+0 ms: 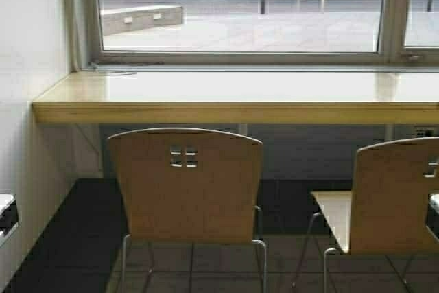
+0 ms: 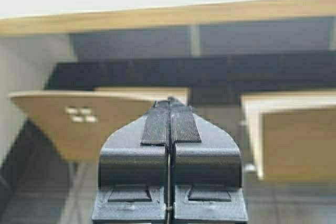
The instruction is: Push the chairs under the table
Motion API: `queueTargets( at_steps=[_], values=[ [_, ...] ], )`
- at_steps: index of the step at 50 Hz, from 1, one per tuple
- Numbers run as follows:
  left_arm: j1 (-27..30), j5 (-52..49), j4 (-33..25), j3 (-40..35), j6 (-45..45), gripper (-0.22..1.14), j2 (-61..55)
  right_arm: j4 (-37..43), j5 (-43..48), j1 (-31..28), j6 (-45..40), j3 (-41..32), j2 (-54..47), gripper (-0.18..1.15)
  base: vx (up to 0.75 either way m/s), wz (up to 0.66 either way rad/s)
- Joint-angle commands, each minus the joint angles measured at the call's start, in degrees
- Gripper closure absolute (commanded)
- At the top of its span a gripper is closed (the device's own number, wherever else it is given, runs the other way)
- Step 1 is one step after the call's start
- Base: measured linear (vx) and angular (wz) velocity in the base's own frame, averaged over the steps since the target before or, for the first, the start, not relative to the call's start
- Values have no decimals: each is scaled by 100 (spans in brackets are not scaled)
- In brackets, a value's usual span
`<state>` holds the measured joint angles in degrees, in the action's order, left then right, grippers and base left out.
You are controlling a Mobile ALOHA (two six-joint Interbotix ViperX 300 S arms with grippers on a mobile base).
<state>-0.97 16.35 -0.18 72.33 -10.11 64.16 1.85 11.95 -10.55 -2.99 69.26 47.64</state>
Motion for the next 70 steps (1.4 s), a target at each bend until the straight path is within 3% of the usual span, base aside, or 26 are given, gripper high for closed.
queueTargets(
  at_steps=[1,18,30,36,43,51,55,70],
  values=[
    [9,26,0,-70,-70,89,-202,26,-26,-9,-26,-114,62,93,10,39],
    [-26,26,0,-387,-431,88,-475,220,-615,-9,-53,-193,220,93,11,34],
    [-932,105,-18,-773,-1468,88,-1758,1828,-703,-97,-44,-167,26,91,13,21],
    [-1116,246,-26,-1143,-1775,84,-2786,2285,-677,-97,-44,-255,-264,84,14,5],
    [-1222,255,-149,-1591,-2118,62,-3823,2566,-668,-105,-53,-422,-756,59,15,-8],
    [-1318,316,-334,-1793,-2760,12,-4579,3234,-694,-97,-53,-703,-1336,7,17,-13],
    [-1397,413,-378,-1854,-3120,-13,-4913,3735,-756,-105,-53,-879,-1635,-8,18,-16],
    [-1529,413,-1063,-1978,-4737,-11,-6205,6179,-1283,-422,-202,-1828,-3340,-7,16,-14]
  ],
)
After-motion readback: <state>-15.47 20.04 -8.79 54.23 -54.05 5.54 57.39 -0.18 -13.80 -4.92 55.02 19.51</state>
